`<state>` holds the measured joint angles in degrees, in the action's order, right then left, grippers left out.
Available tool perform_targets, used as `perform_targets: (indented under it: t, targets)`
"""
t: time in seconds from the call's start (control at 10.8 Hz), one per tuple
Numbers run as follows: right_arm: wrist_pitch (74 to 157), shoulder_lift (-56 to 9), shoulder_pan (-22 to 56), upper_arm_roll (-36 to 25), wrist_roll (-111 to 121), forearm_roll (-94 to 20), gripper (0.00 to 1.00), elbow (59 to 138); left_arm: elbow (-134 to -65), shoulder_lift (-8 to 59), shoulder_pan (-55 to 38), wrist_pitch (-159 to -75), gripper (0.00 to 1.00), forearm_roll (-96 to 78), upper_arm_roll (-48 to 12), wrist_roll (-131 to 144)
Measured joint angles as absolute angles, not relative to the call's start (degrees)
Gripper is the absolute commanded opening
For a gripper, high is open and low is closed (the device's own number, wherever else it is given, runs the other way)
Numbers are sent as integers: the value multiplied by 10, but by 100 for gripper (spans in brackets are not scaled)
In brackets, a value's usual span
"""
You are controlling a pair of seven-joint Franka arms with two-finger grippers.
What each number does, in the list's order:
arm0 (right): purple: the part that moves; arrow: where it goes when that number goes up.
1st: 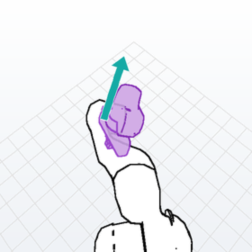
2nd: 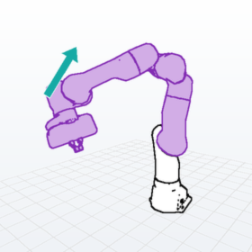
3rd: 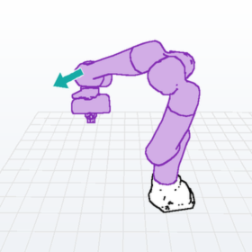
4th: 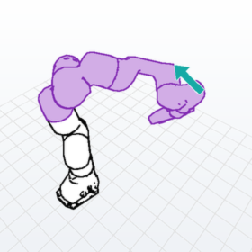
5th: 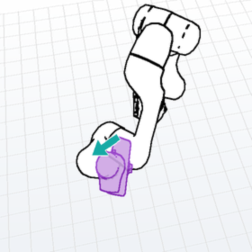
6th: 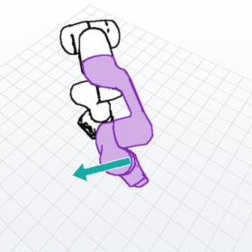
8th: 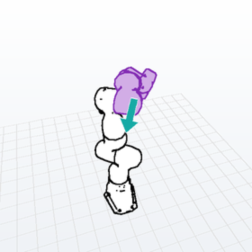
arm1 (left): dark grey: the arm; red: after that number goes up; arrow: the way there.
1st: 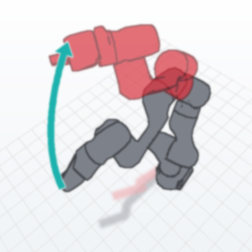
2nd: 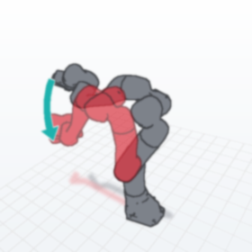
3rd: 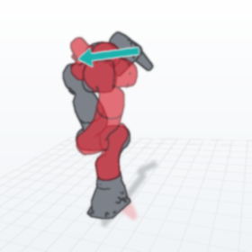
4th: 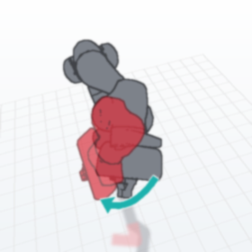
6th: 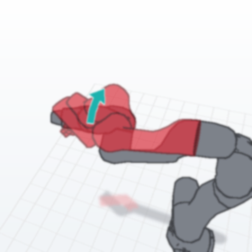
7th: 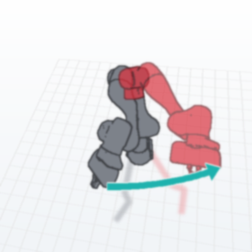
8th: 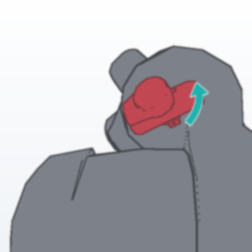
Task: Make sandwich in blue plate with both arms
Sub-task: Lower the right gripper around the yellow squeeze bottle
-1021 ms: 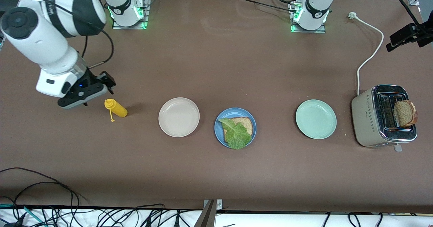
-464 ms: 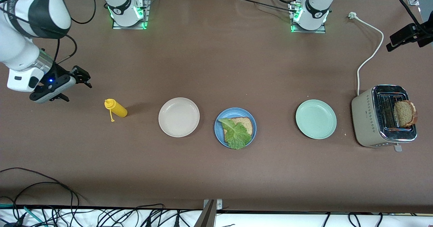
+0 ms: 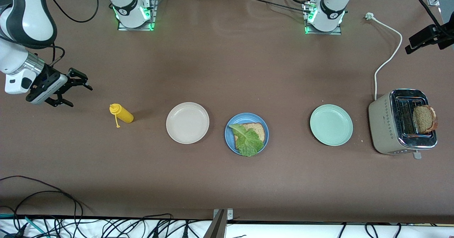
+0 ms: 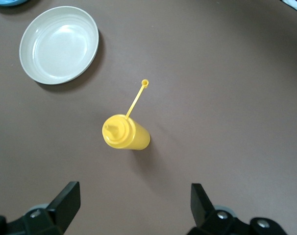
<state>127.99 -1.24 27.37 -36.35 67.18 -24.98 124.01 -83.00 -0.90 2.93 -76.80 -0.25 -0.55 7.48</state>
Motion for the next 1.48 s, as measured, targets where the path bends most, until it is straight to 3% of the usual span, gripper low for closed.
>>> perform_targets:
  t: [0.37,0.74,1.48]
  targets:
    - [1286,-52,264,-396,934,-464,100,1268,-830,-9,29,-768,100,-3,-6,75]
    - [1218,-147,223,-398,1147,-656,100,1269,-830,-9,29,-768,100,-3,-5,75]
    - [1077,-286,192,-397,1328,-833,100,1242,-831,-9,29,-768,100,-3,-5,75]
